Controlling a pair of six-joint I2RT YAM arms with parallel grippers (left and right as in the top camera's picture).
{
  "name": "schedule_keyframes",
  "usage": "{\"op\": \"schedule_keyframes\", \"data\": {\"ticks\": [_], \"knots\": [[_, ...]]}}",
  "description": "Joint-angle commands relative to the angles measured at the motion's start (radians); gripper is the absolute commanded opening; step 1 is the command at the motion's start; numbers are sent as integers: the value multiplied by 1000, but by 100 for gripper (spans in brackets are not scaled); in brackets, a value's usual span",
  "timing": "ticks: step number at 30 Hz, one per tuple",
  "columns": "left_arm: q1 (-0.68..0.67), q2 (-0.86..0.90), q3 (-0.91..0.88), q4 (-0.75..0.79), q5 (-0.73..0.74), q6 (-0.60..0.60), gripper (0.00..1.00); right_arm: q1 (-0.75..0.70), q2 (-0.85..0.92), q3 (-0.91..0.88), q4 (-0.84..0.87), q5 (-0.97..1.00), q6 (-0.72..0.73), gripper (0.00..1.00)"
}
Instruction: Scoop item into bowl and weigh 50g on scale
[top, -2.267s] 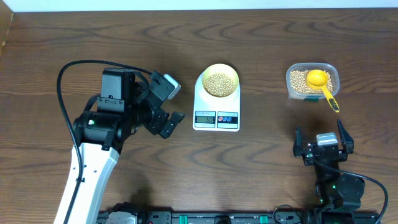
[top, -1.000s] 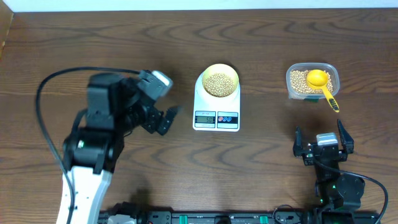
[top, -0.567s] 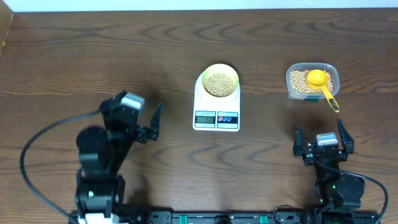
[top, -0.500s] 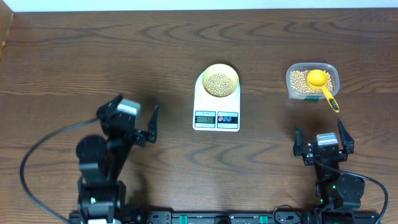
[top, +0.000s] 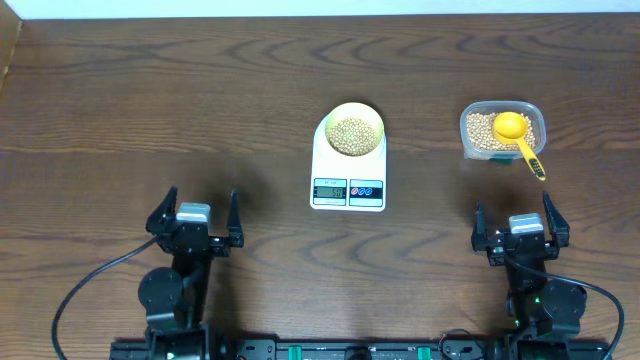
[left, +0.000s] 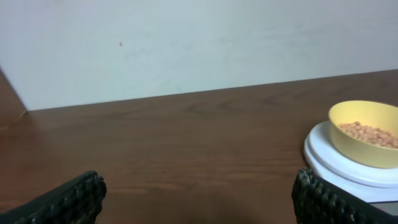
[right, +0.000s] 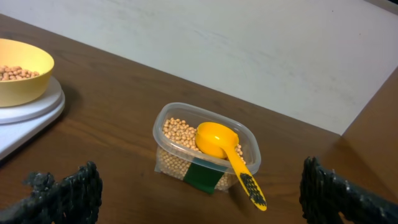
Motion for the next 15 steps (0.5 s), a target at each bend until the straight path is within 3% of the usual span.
{"op": "schedule_keyframes", "data": {"ticks": [1,6,15], "knots": [[6,-41,-39,4,-45,-21,98,-1,-7,-1,-5,5,-1,99],[6,-84,-100,1,-54,-21,98,-1,-7,-1,-5,5,-1,99],[6,-206,-98,-164,-55,-29,98,-1,-7,-1,-5,5,-1,99]]}}
